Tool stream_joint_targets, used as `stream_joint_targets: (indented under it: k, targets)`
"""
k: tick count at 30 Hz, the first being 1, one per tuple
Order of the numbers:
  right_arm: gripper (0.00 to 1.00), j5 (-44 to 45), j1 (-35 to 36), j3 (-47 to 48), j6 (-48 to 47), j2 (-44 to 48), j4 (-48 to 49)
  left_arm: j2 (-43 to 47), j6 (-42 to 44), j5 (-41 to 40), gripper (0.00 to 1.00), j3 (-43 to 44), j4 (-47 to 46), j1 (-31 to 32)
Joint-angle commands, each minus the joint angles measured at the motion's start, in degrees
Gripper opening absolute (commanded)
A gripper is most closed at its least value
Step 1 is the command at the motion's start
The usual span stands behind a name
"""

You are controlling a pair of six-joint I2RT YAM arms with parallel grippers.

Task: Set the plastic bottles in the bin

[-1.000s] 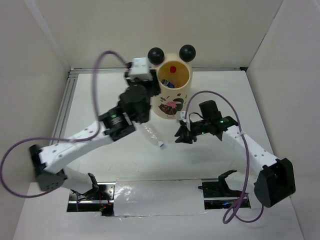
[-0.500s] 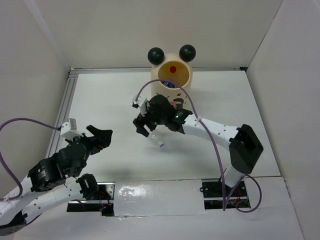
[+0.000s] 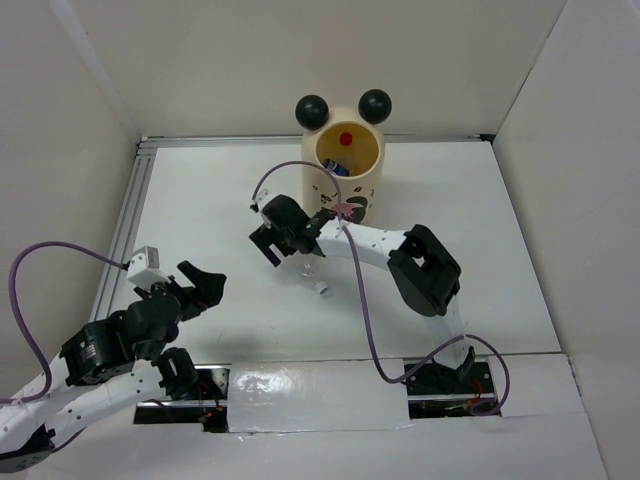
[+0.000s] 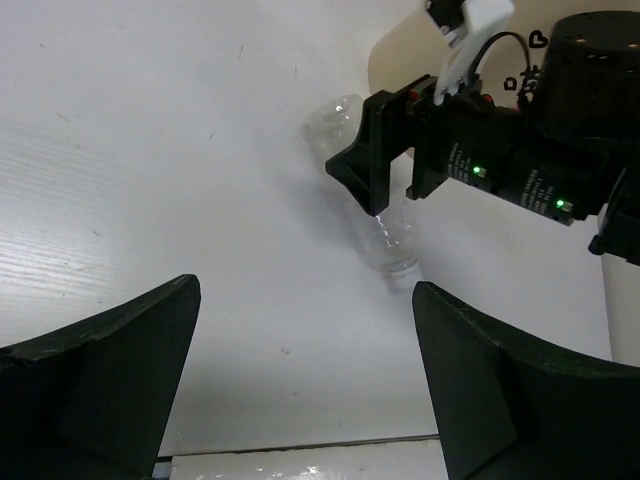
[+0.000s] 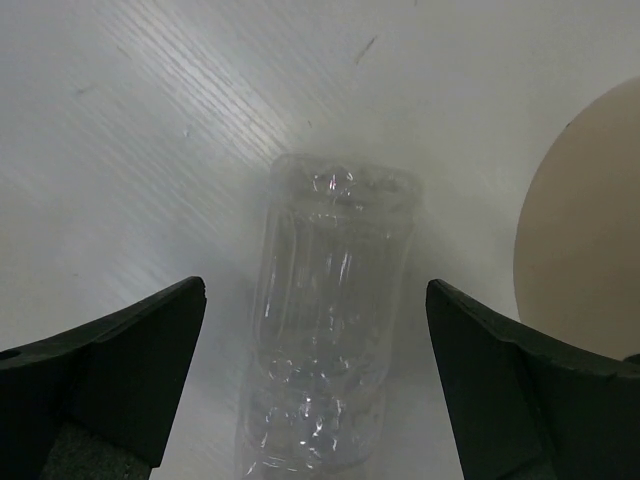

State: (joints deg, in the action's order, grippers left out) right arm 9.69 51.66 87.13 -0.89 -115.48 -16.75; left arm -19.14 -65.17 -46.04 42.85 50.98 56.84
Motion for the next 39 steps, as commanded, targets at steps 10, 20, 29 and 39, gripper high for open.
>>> stream_joint_targets:
  k: [10,20,29,39]
  targets:
    - [0.46,-12.91,-1.74,4.8,-3.76,-3.27,-7.5,-0.99,-1.72,1.22,1.0,0.13,-1.94,0.29]
    - [0.07,-46.11,-4.89,9.89,-18.16,10.61,-14.09,2.43,7.85,-1.5,1.0,4.52,-4.39,0.29]
    - [0.07,-85.33,-16.22,23.59,-25.74,18.81,-9.79,5.7,9.1,-0.8,1.0,3.91,-6.33,0.29]
    - [0.08,-101.09,-31.69,34.33,-48.21,11.34,-13.65,-3.62,13.49,5.16,1.0,2.15,-16.96,0.29]
